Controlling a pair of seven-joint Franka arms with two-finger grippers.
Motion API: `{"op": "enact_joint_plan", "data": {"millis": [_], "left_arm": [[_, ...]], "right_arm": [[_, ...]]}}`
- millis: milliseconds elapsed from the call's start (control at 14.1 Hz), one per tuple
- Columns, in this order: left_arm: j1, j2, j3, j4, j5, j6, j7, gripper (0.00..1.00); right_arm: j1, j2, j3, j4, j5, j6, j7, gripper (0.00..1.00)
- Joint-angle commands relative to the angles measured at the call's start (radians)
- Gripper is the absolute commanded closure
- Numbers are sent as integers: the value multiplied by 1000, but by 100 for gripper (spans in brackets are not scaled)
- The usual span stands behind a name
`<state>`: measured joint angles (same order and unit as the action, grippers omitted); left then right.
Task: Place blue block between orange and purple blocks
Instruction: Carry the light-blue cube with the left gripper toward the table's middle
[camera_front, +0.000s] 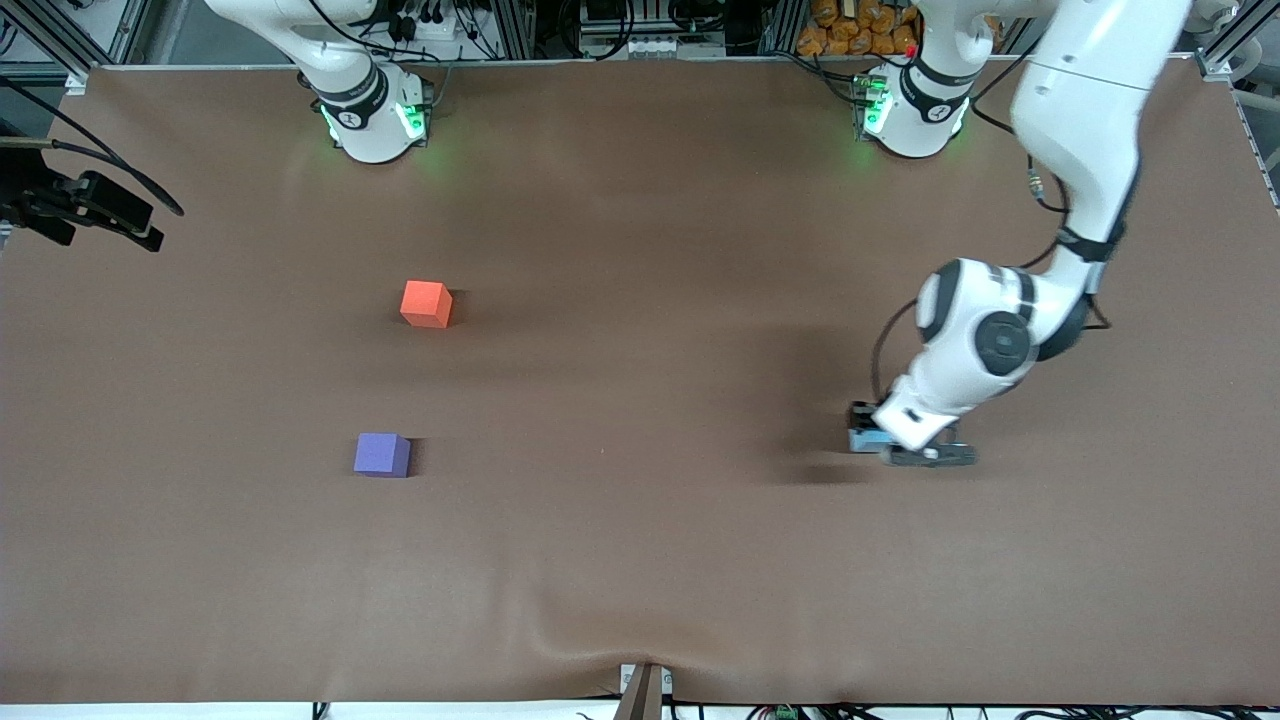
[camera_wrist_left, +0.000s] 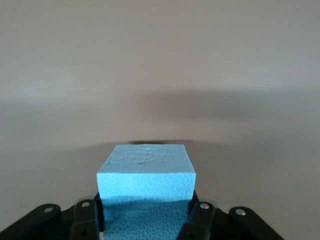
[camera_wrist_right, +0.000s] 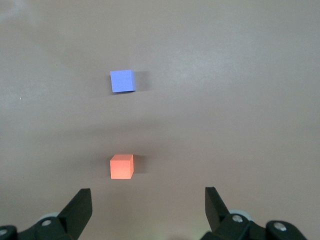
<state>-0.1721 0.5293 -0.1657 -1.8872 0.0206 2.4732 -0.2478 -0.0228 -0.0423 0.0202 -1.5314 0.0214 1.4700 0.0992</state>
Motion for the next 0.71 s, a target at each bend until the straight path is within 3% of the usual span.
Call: {"op": "enact_joint_plan", "data": {"millis": [0, 354, 637], "left_arm": [[-188, 38, 14, 156, 7, -117, -65, 100], [-446, 190, 14, 402, 4, -175, -137, 100], [-573, 309, 17, 568, -10, -197, -140, 100]], "right_arm": [[-23, -17, 12, -13, 22, 0, -15, 0], [-25, -17, 12, -13, 22, -2, -15, 0], [-19, -17, 12, -13, 22, -2, -15, 0]]}}
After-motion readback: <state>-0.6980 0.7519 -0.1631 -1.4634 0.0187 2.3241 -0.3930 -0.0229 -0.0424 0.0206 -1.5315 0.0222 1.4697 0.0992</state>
